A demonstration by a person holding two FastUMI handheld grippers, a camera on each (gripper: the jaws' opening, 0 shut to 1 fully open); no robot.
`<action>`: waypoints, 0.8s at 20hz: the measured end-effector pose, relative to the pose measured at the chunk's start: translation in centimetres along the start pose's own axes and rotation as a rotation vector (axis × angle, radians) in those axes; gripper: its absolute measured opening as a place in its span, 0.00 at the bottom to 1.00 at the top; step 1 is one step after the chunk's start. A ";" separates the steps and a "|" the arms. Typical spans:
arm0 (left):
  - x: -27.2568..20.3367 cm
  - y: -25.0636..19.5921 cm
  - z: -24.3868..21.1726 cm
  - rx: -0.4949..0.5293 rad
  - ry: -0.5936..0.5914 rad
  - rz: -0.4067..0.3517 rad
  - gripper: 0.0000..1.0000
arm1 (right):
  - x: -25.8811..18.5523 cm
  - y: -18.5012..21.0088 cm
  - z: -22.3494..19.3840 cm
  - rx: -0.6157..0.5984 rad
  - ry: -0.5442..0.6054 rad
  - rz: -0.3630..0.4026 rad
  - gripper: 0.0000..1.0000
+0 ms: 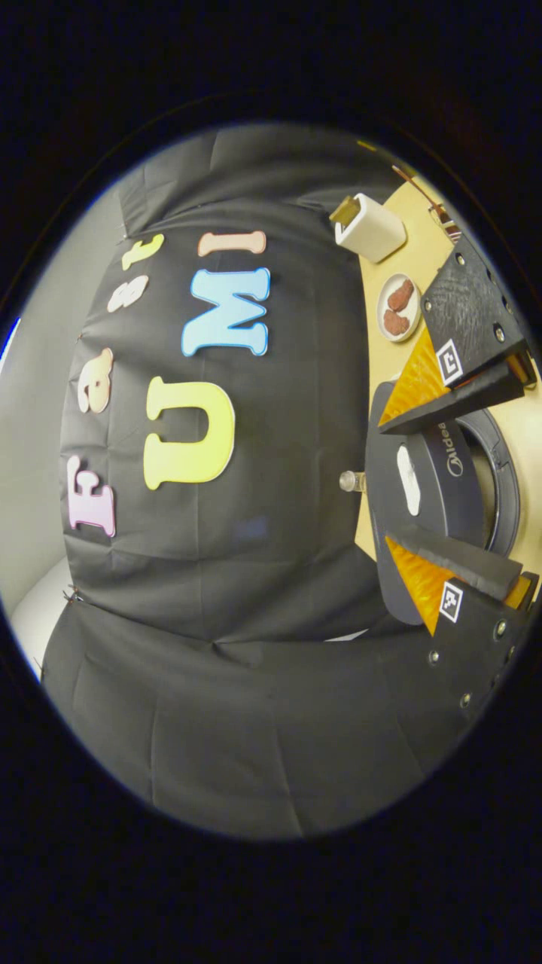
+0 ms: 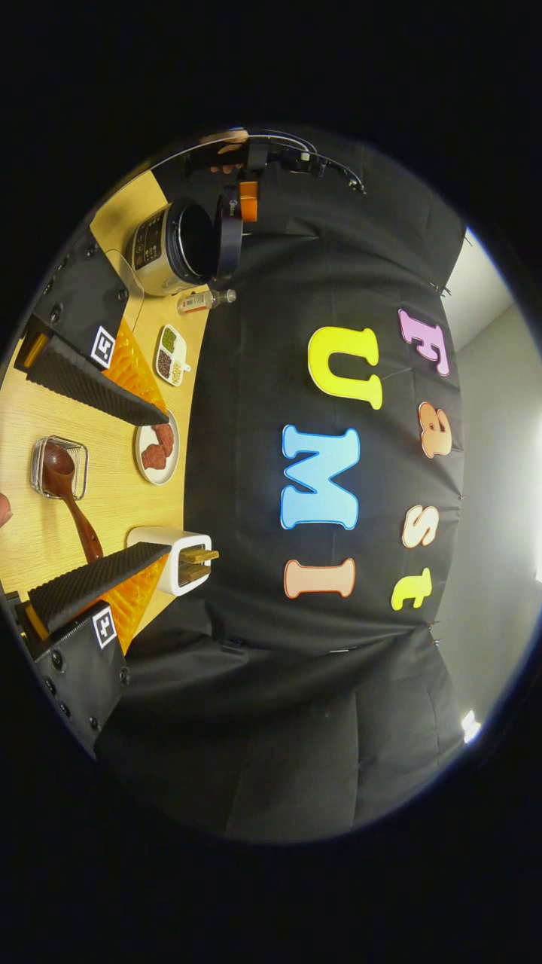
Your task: Close the left gripper, press the button to open the rice cooker; take a wooden spoon from the chopstick holder with the right hand, scoop a spoonful of rice and pour it into the rice cooker, then put the wooden spoon back into the chopstick holder.
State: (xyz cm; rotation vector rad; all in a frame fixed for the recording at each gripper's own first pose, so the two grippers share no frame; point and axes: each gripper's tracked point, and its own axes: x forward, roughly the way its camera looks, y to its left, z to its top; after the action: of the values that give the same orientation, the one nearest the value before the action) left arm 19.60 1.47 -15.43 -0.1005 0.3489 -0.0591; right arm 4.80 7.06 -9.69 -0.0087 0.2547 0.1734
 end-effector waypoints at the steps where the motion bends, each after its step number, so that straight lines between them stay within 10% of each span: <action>1: -0.1 -0.2 -0.5 -0.001 0.008 -0.001 0.78 | -0.1 0.0 -0.1 -0.003 0.000 0.001 0.98; 16: -0.5 -1.6 -8.2 0.055 0.092 -0.004 0.81 | -0.1 1.8 -0.5 -0.011 0.013 0.028 0.98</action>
State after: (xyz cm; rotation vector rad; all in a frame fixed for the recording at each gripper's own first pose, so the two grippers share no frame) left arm 16.27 -0.78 -22.72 -0.0442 0.4390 -0.0774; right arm 4.29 8.85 -10.17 -0.0168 0.2669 0.2027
